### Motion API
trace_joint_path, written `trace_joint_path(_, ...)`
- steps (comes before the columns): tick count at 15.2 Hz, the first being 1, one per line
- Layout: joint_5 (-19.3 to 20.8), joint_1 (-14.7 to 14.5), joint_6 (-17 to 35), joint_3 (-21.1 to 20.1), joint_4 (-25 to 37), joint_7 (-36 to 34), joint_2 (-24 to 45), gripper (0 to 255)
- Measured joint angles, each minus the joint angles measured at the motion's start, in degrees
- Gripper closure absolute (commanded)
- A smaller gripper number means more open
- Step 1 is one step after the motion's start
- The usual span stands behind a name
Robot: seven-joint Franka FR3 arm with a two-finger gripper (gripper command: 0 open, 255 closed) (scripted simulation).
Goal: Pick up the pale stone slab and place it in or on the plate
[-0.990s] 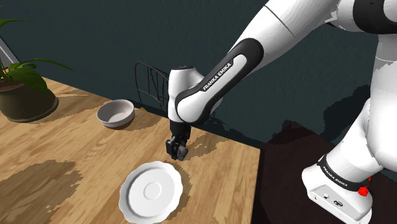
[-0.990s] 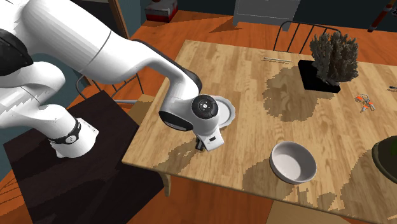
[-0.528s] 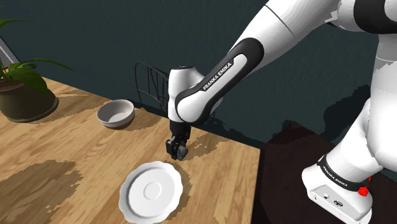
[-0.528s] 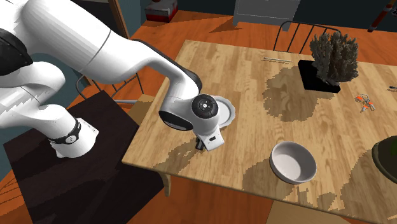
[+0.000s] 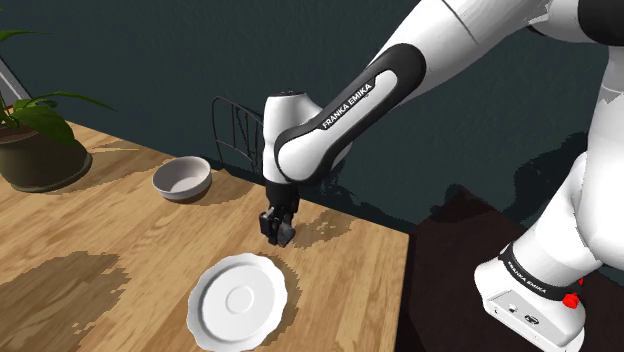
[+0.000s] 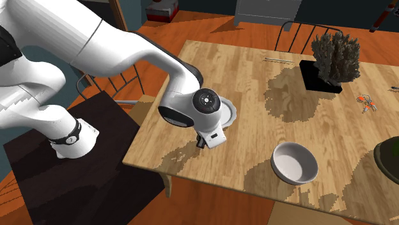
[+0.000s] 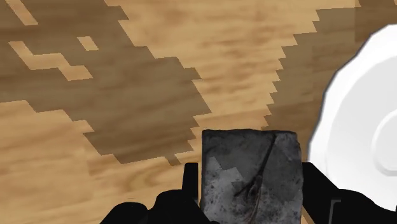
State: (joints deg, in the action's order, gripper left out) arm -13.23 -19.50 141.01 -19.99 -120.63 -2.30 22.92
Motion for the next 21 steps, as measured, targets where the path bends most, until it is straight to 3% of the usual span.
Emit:
trace_joint_path(12, -0.95, 0.43, -6.81, -0.89, 0.78, -1.49, -6.43, 255)
trace_joint_path(21, 2.45, -8.41, -5.31, -3.12, 6.81, -14.04, -1.58, 255)
